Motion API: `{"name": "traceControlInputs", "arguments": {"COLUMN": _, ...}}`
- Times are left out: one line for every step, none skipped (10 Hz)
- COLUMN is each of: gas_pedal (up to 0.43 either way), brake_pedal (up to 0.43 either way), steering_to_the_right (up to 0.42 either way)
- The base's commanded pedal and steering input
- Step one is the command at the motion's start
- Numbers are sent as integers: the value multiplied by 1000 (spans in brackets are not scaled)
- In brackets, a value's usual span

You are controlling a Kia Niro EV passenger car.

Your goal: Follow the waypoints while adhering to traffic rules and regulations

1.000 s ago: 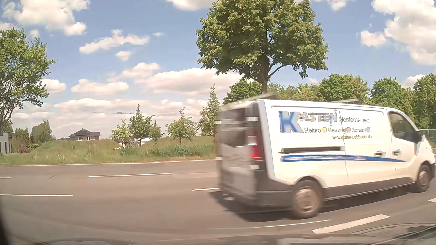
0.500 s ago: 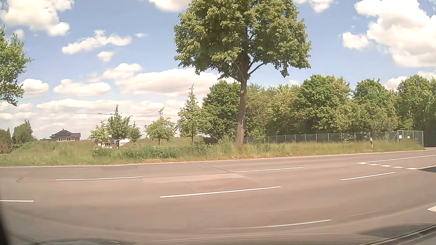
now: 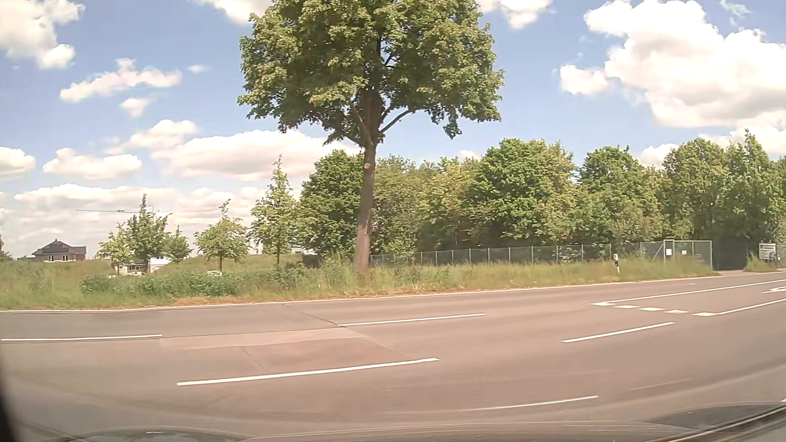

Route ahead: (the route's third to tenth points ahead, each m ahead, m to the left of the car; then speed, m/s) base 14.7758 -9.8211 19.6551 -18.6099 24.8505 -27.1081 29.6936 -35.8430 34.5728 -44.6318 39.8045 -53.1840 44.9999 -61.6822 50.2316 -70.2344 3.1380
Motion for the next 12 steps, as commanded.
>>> {"name": "traceControlInputs", "arguments": {"gas_pedal": 358, "brake_pedal": 0, "steering_to_the_right": 456}}
{"name": "traceControlInputs", "arguments": {"gas_pedal": 358, "brake_pedal": 0, "steering_to_the_right": 466}}
{"name": "traceControlInputs", "arguments": {"gas_pedal": 370, "brake_pedal": 0, "steering_to_the_right": 478}}
{"name": "traceControlInputs", "arguments": {"gas_pedal": 390, "brake_pedal": 0, "steering_to_the_right": 487}}
{"name": "traceControlInputs", "arguments": {"gas_pedal": 390, "brake_pedal": 0, "steering_to_the_right": 489}}
{"name": "traceControlInputs", "arguments": {"gas_pedal": 390, "brake_pedal": 0, "steering_to_the_right": 489}}
{"name": "traceControlInputs", "arguments": {"gas_pedal": 398, "brake_pedal": 0, "steering_to_the_right": 487}}
{"name": "traceControlInputs", "arguments": {"gas_pedal": 409, "brake_pedal": 0, "steering_to_the_right": 482}}
{"name": "traceControlInputs", "arguments": {"gas_pedal": 409, "brake_pedal": 0, "steering_to_the_right": 477}}
{"name": "traceControlInputs", "arguments": {"gas_pedal": 421, "brake_pedal": 0, "steering_to_the_right": 472}}
{"name": "traceControlInputs", "arguments": {"gas_pedal": 421, "brake_pedal": 0, "steering_to_the_right": 464}}
{"name": "traceControlInputs", "arguments": {"gas_pedal": 421, "brake_pedal": 0, "steering_to_the_right": 447}}
